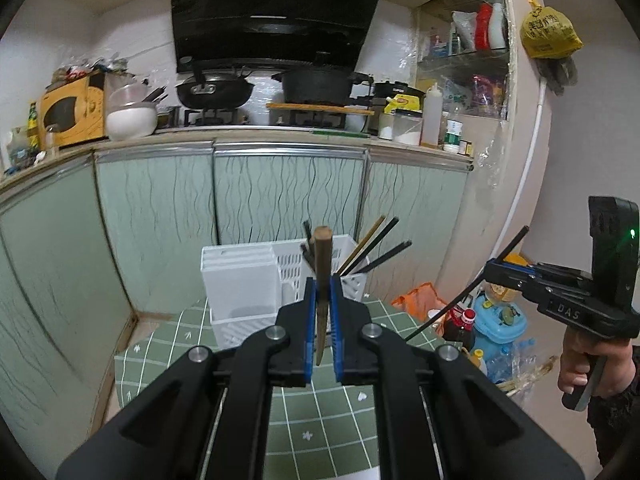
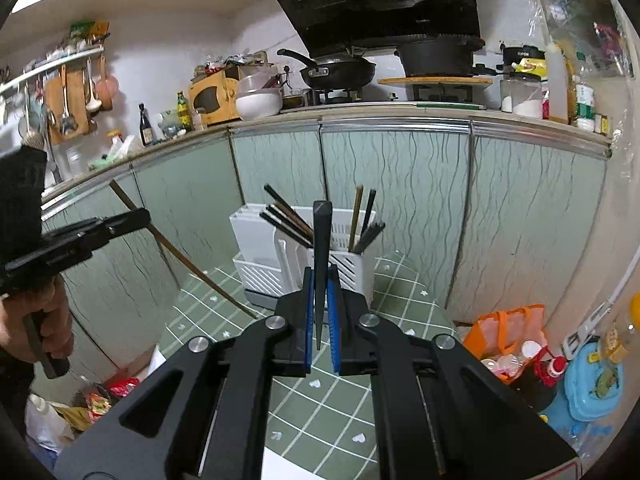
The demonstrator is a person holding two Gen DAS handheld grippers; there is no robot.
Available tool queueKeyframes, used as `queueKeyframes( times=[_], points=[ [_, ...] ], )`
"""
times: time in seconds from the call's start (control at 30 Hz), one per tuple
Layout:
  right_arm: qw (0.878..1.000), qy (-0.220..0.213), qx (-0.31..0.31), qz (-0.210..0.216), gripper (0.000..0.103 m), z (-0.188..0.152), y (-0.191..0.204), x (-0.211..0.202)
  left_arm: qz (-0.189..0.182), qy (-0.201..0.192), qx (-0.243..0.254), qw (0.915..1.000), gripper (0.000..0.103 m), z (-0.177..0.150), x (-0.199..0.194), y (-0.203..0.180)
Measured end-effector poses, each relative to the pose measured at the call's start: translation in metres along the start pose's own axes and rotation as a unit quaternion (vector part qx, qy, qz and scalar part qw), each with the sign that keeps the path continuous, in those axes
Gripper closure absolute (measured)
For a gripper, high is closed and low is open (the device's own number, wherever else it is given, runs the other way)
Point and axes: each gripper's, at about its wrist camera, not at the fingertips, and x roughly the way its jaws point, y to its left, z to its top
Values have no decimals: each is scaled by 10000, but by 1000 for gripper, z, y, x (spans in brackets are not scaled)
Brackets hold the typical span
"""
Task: Organize utensils
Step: 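Lift both held chopsticks and carry them over the white holder, then lower the chopsticks into the holder and open both tools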
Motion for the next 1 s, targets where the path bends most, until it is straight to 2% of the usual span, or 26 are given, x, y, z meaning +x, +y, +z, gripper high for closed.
queueKeyframes(
  times=[0.4,0.8,1.0],
  points=[
    [9998,-92,-172,22,97,56,-15,14,-313,-21,-114,9994,95,43,28,-2],
    [9995,-201,-217,69,97,106,-25,42,-338,-123,-123,9993,95,88,64,-3],
    [9995,-271,-161,94,97,124,-33,60,-306,-126,-52,9994,95,98,83,-2]
  ],
)
